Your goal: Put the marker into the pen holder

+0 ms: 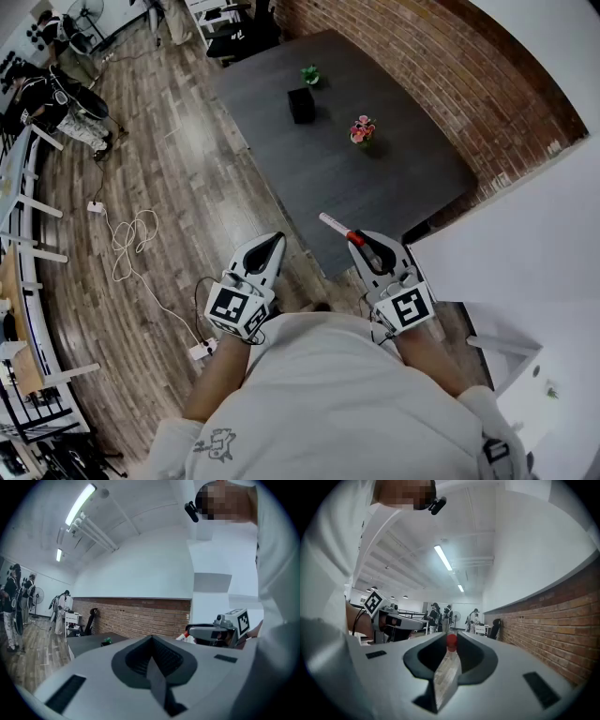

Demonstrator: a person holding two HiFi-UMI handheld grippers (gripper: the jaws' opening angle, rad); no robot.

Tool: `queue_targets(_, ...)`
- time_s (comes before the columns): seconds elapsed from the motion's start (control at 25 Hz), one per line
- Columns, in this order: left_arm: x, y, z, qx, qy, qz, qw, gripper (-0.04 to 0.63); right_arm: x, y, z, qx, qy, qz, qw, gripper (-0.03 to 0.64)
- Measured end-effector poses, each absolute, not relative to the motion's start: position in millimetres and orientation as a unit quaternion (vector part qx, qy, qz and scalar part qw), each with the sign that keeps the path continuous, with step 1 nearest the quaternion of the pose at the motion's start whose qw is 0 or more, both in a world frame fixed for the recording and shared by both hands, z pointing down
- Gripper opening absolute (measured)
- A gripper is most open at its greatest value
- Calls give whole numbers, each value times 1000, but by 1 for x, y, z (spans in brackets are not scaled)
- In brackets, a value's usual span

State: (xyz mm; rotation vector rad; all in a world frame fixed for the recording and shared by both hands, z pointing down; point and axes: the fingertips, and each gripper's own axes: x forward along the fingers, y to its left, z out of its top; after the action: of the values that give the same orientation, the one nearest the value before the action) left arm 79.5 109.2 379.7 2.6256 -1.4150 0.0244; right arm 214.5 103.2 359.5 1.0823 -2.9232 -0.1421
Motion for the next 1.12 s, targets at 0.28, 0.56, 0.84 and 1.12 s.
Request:
queue_targets(0.28, 75, 103, 381, 879, -470, 10, 81, 11, 210, 97, 360, 348, -937, -43, 10, 71)
queue_targets(0.56, 59, 96, 382, 879, -470, 8, 80, 11, 194, 90, 360, 348, -936, -43, 12, 71)
queue_targets(0.84, 28, 84, 382, 880, -468, 4, 80, 11, 164, 78, 359, 349, -936, -39, 13, 71)
queue_targets(1.12, -29, 69, 379, 885, -459, 1, 80, 11, 107, 63, 355, 353, -935, -41, 9, 71)
